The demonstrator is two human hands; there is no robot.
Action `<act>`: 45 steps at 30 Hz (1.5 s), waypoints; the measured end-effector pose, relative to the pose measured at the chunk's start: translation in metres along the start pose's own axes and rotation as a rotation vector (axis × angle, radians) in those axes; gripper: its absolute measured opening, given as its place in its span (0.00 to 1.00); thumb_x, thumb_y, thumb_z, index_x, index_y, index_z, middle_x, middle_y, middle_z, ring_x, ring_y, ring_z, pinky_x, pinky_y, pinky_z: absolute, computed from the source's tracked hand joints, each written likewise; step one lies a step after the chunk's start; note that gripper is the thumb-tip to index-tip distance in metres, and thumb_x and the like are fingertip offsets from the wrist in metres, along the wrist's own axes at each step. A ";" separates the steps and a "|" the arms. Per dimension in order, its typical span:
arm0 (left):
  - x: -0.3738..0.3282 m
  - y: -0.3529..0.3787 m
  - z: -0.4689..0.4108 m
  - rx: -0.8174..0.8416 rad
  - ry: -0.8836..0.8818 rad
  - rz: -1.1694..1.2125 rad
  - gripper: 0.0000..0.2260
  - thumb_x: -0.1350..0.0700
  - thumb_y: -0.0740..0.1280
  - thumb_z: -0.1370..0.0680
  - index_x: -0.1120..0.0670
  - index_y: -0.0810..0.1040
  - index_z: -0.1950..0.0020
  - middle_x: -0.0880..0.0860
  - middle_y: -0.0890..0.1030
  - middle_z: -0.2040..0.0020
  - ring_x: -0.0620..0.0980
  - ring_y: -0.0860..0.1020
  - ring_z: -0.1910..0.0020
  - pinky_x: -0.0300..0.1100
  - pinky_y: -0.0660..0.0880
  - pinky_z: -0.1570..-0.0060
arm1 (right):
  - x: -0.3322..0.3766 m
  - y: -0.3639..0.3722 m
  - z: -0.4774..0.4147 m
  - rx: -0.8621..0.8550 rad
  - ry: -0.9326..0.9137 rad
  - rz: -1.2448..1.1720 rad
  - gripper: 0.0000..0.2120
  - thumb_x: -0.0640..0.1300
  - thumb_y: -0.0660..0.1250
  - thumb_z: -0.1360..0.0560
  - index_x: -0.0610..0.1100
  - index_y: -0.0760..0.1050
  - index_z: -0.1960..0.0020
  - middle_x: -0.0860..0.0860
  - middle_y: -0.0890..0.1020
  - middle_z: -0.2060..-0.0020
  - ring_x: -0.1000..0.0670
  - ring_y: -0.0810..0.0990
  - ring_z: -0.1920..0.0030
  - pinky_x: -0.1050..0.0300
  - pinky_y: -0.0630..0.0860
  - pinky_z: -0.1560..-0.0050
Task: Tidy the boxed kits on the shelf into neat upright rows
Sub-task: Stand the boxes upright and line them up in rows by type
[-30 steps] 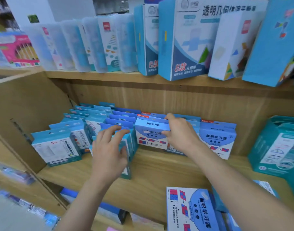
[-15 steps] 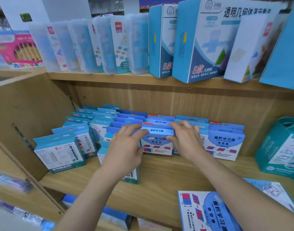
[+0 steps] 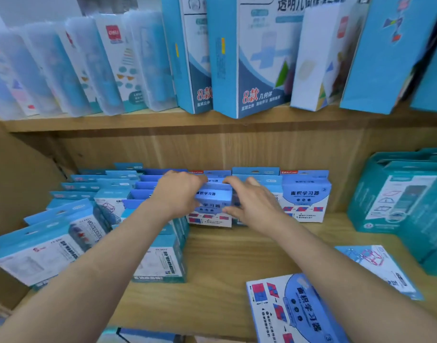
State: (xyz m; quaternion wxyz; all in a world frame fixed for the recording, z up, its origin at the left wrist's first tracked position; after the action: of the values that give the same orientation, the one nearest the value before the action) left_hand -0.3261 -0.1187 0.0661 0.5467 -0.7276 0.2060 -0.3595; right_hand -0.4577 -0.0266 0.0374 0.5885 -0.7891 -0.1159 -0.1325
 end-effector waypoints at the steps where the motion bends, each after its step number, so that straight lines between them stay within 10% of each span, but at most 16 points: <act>1: 0.001 -0.002 -0.001 -0.011 -0.008 0.004 0.15 0.51 0.67 0.26 0.50 0.70 0.41 0.51 0.80 0.49 0.55 0.77 0.48 0.45 0.68 0.52 | -0.003 -0.001 -0.002 0.028 -0.003 0.039 0.29 0.52 0.68 0.25 0.51 0.59 0.30 0.59 0.62 0.65 0.48 0.68 0.49 0.51 0.69 0.49; 11: -0.001 0.013 -0.024 0.046 -0.081 0.033 0.19 0.52 0.69 0.26 0.53 0.70 0.37 0.54 0.79 0.47 0.57 0.76 0.46 0.47 0.72 0.55 | -0.035 0.006 -0.008 -0.091 -0.003 0.109 0.34 0.29 0.64 0.29 0.52 0.60 0.30 0.50 0.79 0.48 0.49 0.71 0.44 0.49 0.75 0.54; 18: 0.009 0.014 -0.027 0.007 -0.148 -0.006 0.30 0.43 0.74 0.32 0.50 0.66 0.35 0.54 0.72 0.41 0.56 0.68 0.39 0.51 0.67 0.44 | -0.060 -0.018 0.024 -0.421 0.183 -0.020 0.21 0.42 0.69 0.26 0.46 0.70 0.35 0.48 0.73 0.44 0.45 0.75 0.46 0.54 0.71 0.57; 24: -0.030 -0.006 -0.005 -0.037 -0.070 0.086 0.16 0.64 0.64 0.26 0.52 0.70 0.40 0.54 0.74 0.49 0.56 0.75 0.52 0.46 0.69 0.64 | -0.093 -0.003 0.042 -0.205 0.540 -0.142 0.28 0.51 0.73 0.29 0.47 0.59 0.40 0.43 0.77 0.49 0.41 0.77 0.54 0.53 0.67 0.60; 31: -0.071 0.014 0.010 -0.030 -0.143 0.154 0.27 0.64 0.65 0.27 0.52 0.63 0.30 0.54 0.67 0.34 0.55 0.66 0.36 0.48 0.74 0.51 | -0.093 0.002 0.037 -0.218 0.498 -0.114 0.26 0.49 0.71 0.28 0.50 0.58 0.40 0.46 0.79 0.56 0.43 0.78 0.60 0.52 0.70 0.63; 38: -0.003 0.014 -0.019 -0.026 -0.253 0.223 0.18 0.65 0.65 0.27 0.51 0.73 0.39 0.52 0.78 0.45 0.55 0.71 0.44 0.44 0.70 0.58 | -0.070 -0.003 0.049 -0.282 0.429 -0.003 0.19 0.47 0.65 0.23 0.48 0.63 0.35 0.45 0.70 0.46 0.44 0.74 0.59 0.56 0.65 0.65; 45: 0.012 0.021 -0.031 0.049 -0.221 0.292 0.19 0.56 0.70 0.26 0.51 0.73 0.36 0.52 0.80 0.42 0.56 0.76 0.43 0.47 0.75 0.49 | -0.072 0.020 0.058 -0.200 0.422 -0.063 0.34 0.40 0.65 0.25 0.56 0.53 0.26 0.49 0.67 0.49 0.49 0.74 0.60 0.56 0.70 0.64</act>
State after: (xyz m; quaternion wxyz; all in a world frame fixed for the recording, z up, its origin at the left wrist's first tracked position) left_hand -0.3399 -0.1538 0.0541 0.6299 -0.7115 0.2395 -0.1990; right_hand -0.5140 0.0216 -0.0216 0.5142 -0.7942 -0.0010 -0.3238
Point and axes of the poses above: each hand's wrist, its own z-axis away from the middle knuckle, its own y-axis out of the palm, x = y × z, the point moved 4 cm from there along -z, towards the middle knuckle
